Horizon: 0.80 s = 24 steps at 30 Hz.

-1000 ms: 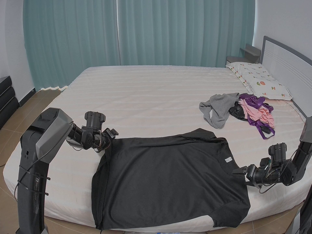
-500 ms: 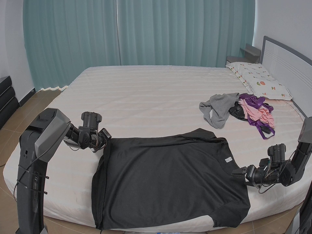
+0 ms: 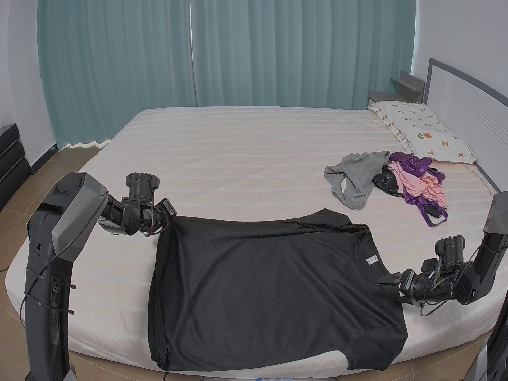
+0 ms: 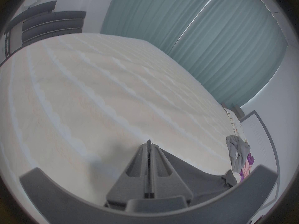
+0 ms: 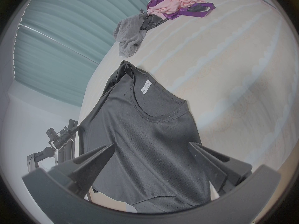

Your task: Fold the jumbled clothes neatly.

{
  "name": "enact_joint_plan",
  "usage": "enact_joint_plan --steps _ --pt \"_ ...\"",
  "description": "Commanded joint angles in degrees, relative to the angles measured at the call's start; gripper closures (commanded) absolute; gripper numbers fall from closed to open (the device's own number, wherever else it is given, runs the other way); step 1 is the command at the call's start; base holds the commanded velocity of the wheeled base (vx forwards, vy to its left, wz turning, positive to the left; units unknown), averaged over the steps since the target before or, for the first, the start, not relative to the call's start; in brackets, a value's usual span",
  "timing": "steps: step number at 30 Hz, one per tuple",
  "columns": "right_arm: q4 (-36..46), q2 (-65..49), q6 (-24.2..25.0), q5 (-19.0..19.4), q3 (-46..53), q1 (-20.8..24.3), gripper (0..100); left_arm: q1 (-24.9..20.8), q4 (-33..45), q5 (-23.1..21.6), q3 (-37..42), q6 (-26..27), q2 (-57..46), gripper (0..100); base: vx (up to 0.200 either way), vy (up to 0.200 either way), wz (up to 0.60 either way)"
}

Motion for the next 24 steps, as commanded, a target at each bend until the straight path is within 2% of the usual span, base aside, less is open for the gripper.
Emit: enact_joint_plan --steps 1,8,14,19,24 --pt "0.0 0.1 0.0 0.0 -0.2 0.0 0 1.2 -0.2 0.1 -1.4 0.3 -0.4 100 0.000 0.000 0.00" --pt "-0.5 -0.2 0.1 0.0 -0.5 0.0 0 2.6 -0.4 1.7 -4.2 4.1 0.6 100 0.000 0.000 0.00" --pt "-7.0 -0.2 0.1 -0.2 -0.9 0.0 0 2.6 -0.4 1.8 -4.9 4.5 0.7 100 0.000 0.000 0.00" --pt "-8.0 1.2 -0.1 -0.5 -6.3 -0.1 0 2.3 -0.3 2.0 -4.9 5.4 0.6 100 0.000 0.000 0.00" --pt "-2.9 5.1 -0.3 -2.1 -18.4 2.5 0 2.2 -0.1 2.5 -4.5 5.4 0.6 100 0.000 0.000 0.00"
